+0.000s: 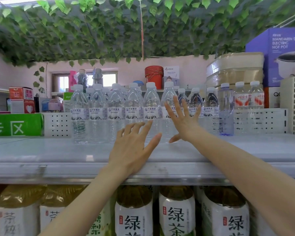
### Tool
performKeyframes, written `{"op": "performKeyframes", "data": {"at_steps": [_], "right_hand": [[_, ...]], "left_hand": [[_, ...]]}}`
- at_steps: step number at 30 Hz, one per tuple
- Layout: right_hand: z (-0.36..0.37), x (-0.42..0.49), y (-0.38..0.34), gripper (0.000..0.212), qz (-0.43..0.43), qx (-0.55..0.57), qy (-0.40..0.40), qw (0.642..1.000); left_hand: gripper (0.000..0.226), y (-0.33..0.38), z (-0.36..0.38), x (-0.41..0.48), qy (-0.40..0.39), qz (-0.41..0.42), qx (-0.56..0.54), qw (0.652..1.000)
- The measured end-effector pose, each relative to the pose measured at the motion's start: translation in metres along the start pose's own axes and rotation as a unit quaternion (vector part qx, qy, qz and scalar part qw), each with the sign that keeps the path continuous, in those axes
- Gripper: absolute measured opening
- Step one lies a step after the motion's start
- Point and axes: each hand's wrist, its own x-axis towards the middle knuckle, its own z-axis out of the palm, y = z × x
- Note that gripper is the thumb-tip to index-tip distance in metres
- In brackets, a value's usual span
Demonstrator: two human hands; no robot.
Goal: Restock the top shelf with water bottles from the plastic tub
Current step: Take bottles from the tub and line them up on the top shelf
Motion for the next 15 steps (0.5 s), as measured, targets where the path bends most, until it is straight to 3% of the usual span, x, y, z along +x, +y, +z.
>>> {"op": "performKeyframes", "data": {"at_steps": [7,15], "right_hand": [[-0.005,-0.005,0.001,0.133,-0.005,-0.019,0.011,1.0],[-0.053,-0.063,0.005,0.08,-0.032,0.024,0.055,0.998]], "left_hand": [[0.088,0.001,-0.001,0.0,-0.007,0.002,0.007,1.0],[0.083,0.002,-0.01,-0.005,0.008,0.039,0.031,0.999]]}}
